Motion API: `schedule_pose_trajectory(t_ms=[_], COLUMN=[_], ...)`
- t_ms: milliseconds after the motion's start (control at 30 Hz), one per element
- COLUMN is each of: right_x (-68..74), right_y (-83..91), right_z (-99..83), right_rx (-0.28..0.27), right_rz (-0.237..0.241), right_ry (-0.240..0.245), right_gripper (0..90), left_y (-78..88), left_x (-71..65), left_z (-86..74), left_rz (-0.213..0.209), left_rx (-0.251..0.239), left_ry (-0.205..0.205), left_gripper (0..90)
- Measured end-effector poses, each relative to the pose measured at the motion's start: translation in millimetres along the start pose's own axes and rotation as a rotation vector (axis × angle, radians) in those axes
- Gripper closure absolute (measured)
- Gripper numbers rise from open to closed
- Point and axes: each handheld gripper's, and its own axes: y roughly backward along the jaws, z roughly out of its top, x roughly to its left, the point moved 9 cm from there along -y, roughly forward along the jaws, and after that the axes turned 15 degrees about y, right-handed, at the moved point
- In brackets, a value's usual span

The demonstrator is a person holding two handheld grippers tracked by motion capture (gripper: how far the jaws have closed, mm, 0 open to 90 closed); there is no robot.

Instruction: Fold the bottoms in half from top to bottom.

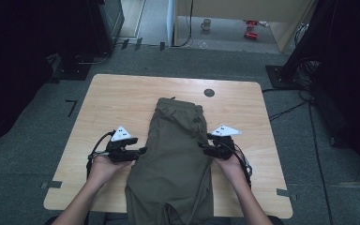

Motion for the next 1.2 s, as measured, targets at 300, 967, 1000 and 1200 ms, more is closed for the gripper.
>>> schedule_pose_trajectory(t_ms=[300,967,1000,1200], right_x=[-18.2,-60.8,-62.5,-70.5], right_y=[-6.3,-30.8,-33.2,-50.3], right_z=[6.2,37.0,38.9,46.4], right_rx=[0.028,0.028,0.024,0.042], right_rz=[0.000,-0.006,-0.009,-0.014], right_ry=[-0.015,-0.047,-0.049,-0.066], right_gripper=[41.2,41.0,40.7,36.8], left_y=[-17.5,-50.7,-51.8,-62.9], left_x=[11.5,26.9,26.8,29.4], left_z=[25.1,70.6,73.2,89.4], left_rz=[-0.021,-0.018,-0.022,-0.021], left_rx=[0.031,0.044,0.042,0.046], left_ry=[0.008,-0.007,-0.001,-0.006], left_gripper=[41.0,41.6,41.3,40.8])
